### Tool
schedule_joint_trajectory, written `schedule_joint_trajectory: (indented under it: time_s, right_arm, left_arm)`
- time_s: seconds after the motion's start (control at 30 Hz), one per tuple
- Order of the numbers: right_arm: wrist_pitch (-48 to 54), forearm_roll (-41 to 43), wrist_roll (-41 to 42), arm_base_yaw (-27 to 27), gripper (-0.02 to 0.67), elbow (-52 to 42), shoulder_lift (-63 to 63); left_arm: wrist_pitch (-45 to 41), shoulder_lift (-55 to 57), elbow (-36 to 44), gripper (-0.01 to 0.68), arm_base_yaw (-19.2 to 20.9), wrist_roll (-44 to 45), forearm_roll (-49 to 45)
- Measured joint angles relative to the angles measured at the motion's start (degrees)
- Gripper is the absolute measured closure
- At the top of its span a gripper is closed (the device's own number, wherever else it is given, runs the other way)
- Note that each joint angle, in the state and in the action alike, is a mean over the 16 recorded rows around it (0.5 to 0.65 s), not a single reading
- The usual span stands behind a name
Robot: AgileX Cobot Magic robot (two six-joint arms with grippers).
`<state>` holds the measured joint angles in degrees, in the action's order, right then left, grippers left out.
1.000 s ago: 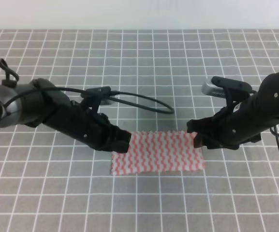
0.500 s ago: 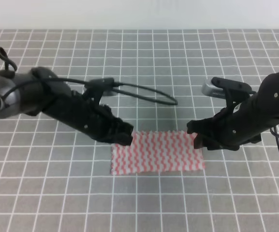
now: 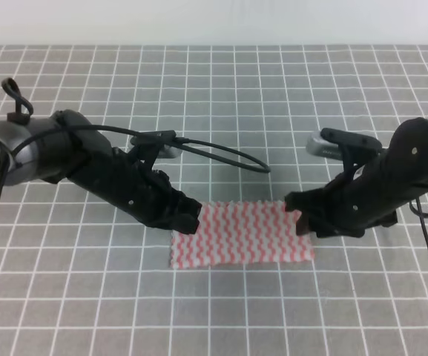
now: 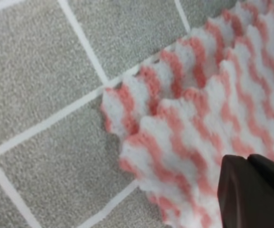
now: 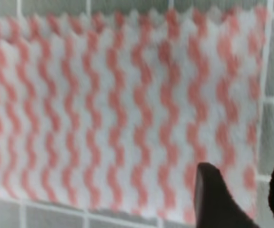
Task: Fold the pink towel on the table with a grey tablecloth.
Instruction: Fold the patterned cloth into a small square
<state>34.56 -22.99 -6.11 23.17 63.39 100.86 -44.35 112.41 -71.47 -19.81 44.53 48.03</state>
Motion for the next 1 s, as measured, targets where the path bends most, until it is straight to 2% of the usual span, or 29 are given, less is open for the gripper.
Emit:
schedule_joint_trajectory:
  time_s: [1.0]
  right_arm:
    - [-2.9,-2.3,0.7,0.0,0.399,0.0,3.8]
  left_arm:
    - [1.7,2.3,0.0,0.674,0.0,-2.2,-3.0]
